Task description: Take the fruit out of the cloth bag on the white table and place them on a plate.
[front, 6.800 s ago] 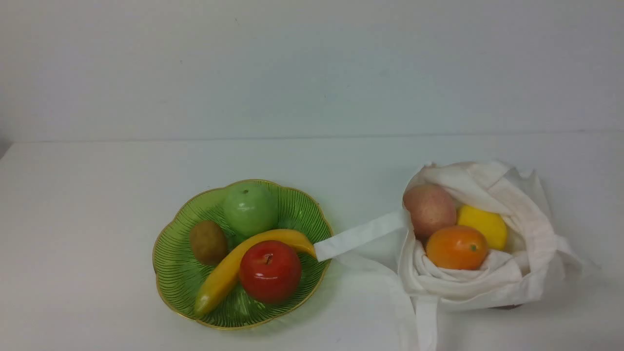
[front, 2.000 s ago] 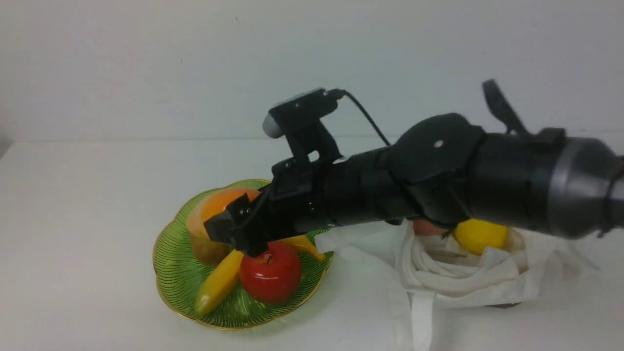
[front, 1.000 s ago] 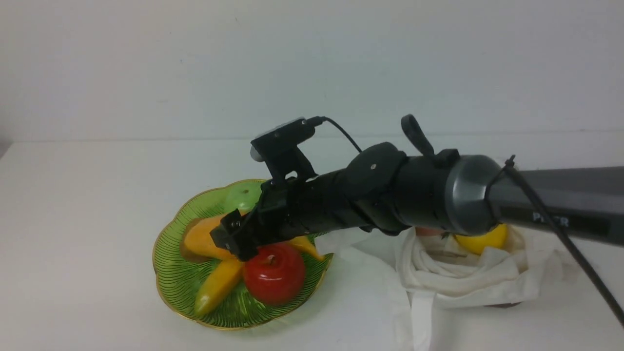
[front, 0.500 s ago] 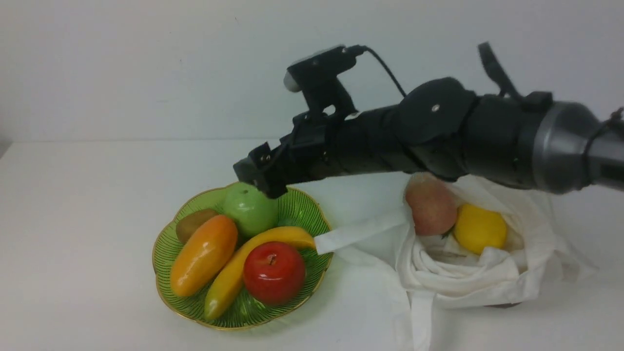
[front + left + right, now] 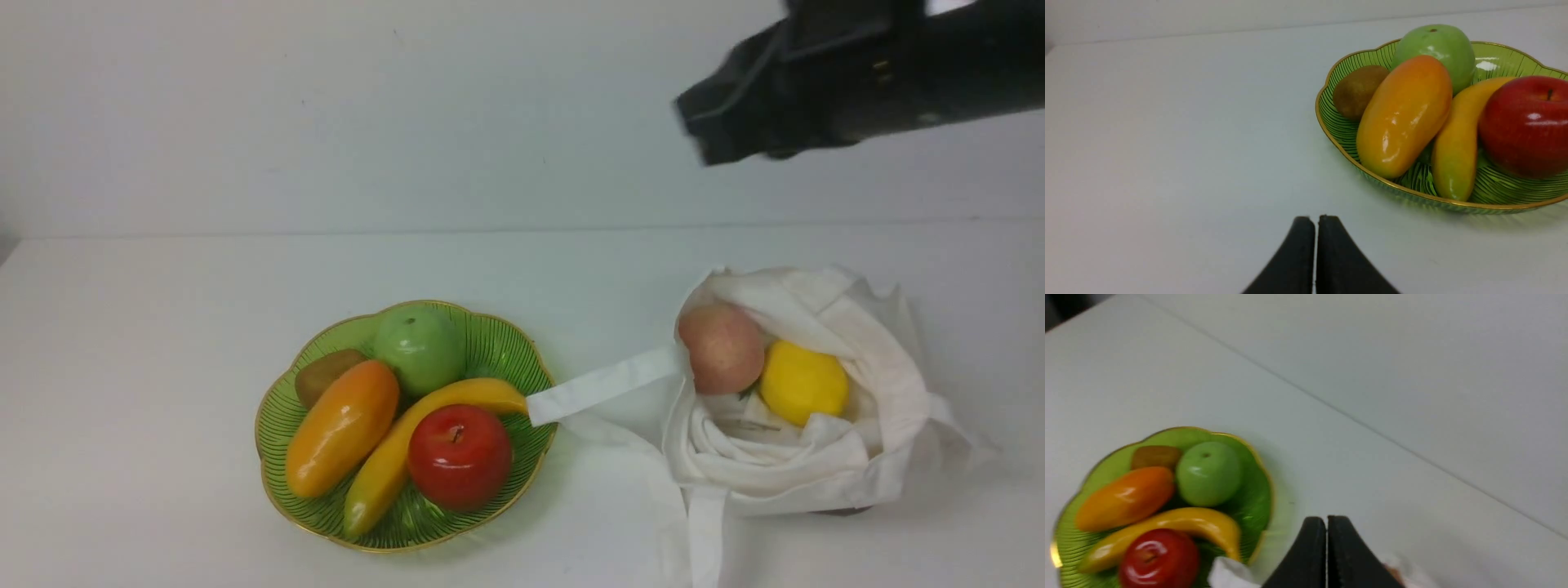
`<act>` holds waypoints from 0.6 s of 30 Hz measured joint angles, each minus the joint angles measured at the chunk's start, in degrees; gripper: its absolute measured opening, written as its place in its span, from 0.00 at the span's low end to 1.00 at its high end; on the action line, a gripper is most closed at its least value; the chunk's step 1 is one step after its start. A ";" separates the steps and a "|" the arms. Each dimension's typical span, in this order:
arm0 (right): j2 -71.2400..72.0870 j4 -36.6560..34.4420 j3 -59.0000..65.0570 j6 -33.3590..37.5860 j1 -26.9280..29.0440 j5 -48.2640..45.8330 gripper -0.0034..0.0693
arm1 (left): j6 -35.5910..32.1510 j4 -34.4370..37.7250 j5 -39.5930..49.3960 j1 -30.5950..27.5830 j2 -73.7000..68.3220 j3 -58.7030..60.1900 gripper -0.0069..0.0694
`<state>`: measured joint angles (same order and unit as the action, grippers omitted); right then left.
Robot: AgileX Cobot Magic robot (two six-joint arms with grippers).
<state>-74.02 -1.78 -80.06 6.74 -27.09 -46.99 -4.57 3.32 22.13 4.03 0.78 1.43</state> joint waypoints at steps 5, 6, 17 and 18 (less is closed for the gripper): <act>9.21 17.24 2.81 -16.08 0.23 -3.78 0.03 | 0.00 0.00 0.00 0.00 0.00 0.00 0.08; 11.35 20.47 4.30 -19.50 0.30 -4.02 0.03 | 0.00 0.00 0.00 0.00 0.00 0.00 0.08; 45.08 33.25 32.78 -40.29 0.37 0.20 0.03 | 0.00 0.00 0.00 0.00 0.00 0.00 0.08; 47.47 33.24 34.84 -40.58 0.37 0.87 0.03 | 0.00 0.00 0.00 0.00 0.00 0.00 0.08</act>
<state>-26.55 31.46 -45.23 -33.83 -26.72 -46.12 -4.57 3.32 22.13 4.03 0.78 1.43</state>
